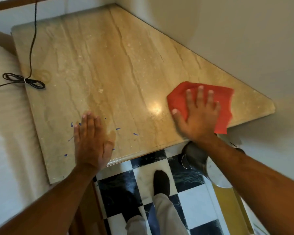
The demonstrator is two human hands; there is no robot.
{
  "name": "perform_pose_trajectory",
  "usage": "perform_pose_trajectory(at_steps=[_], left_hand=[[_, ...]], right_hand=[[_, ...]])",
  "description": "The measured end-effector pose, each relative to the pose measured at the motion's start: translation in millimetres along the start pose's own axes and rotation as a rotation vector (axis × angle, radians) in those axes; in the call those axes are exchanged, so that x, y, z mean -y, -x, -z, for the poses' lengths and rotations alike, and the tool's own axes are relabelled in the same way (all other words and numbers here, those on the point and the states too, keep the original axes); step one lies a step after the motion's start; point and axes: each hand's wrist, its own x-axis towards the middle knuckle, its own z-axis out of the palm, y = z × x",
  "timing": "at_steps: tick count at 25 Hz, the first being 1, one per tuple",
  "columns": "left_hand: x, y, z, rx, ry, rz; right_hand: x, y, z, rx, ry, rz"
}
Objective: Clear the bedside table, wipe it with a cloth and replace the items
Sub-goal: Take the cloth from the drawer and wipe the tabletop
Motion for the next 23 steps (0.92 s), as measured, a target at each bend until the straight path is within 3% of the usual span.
perform_pose_trajectory(at_steps=[2, 3, 4, 6, 8, 9, 13, 15, 20, 23], left_hand=[[1, 0, 0, -0.014, 0.006, -0.003], [1, 0, -2, -0.012, 0.011, -0.011], [0, 1, -2, -0.011, 0.019, -0.011], [-2, -1, -3, -0.019, 0.014, -0.009], [-3, -2, 0, 0.005, 0.016, -0.003], [-4, -3, 2, 0.023, 0.023, 0.0], [-6, -2, 6, 0.049, 0.051, -0.002], [-4, -3, 6, 0.025, 0.071, -0.007], [2, 2, 2, 0.047, 0.059, -0.018], [3, 0, 5, 0.064, 0.056, -0.021]], right_hand=[[-19, -18, 8, 0.066, 0.098, 0.478], [-40, -34, 13, 0.065, 0.14, 0.615], [-62, -47, 16, 0.073, 0.148, 0.61], [-87, -54, 15, 0.044, 0.074, 0.206], [-63, -27, 12, 0.026, -0.017, -0.152], [-38, -7, 10, 0.022, -0.033, -0.176], [85, 79, -8, 0.067, -0.044, 0.31], [134, 68, -10, 0.033, -0.066, 0.416], [210, -71, 1, 0.032, -0.022, 0.311], [198, -56, -2, 0.04, -0.054, 0.269]])
